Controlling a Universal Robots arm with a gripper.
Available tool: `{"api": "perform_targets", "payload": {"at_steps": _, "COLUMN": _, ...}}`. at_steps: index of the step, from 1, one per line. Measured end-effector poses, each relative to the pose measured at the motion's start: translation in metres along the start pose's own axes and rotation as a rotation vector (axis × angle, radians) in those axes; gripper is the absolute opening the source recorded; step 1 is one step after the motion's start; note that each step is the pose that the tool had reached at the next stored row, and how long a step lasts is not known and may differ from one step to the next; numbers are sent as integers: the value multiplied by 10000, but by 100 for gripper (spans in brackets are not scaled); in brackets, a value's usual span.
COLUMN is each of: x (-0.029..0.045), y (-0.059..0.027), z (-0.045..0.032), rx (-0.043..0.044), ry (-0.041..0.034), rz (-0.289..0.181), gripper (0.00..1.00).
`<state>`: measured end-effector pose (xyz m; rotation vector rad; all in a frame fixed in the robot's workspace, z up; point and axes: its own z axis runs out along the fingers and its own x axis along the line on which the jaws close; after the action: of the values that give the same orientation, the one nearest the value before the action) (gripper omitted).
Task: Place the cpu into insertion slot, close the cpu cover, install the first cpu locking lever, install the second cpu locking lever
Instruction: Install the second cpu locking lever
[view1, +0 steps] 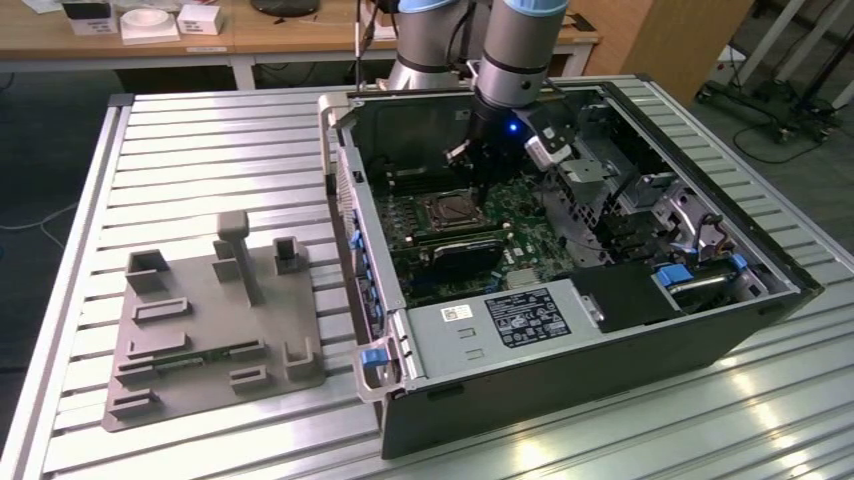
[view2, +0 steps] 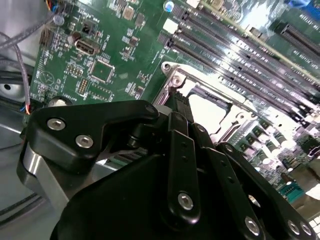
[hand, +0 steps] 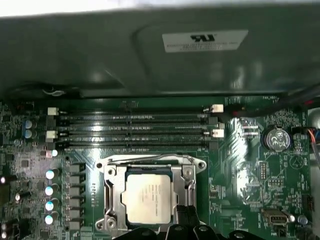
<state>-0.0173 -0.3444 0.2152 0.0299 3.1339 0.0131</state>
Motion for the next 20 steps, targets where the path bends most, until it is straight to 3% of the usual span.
{"api": "perform_targets", "payload": {"at_steps": 9, "x": -2, "y": -48, "z": -103, "rx": 35, "ry": -2, "rz": 0, "gripper": 10}}
{"api": "perform_targets", "payload": {"at_steps": 20, "x": -5, "y": -225, "z": -112, "rx": 52, "ry": 0, "rz": 5, "gripper": 10}}
